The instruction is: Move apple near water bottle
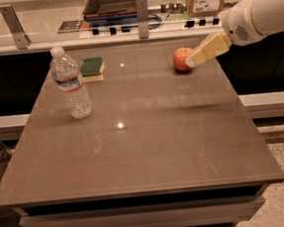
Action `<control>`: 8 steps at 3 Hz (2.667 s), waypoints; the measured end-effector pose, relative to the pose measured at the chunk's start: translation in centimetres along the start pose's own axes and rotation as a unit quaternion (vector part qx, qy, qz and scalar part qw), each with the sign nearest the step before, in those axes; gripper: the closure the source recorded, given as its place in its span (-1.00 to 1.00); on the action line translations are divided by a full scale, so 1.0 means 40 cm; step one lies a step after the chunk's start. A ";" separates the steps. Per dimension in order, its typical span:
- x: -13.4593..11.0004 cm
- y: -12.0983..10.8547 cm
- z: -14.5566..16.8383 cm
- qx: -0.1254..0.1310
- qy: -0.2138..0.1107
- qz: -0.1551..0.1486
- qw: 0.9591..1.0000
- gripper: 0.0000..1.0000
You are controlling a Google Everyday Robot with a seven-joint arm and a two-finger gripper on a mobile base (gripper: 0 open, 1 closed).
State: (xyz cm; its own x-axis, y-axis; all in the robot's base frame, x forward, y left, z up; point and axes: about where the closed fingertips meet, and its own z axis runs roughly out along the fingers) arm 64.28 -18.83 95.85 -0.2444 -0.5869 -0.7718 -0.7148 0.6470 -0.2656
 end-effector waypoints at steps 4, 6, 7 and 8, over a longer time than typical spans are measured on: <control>0.064 -0.053 0.215 -0.063 -0.019 0.033 0.997 -1.00; 0.095 -0.075 0.306 -0.065 0.016 0.044 0.997 -1.00; 0.112 -0.093 0.331 -0.064 0.028 0.045 0.997 -1.00; 0.130 -0.117 0.351 -0.065 0.034 0.046 0.996 -1.00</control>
Offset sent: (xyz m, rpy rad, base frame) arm 0.0525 0.0053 -0.0511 0.1477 0.0349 0.0695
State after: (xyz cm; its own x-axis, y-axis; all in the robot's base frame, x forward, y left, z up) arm 75.54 -18.08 84.99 -0.3536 -0.5620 -0.7477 -0.7645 0.6342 -0.1151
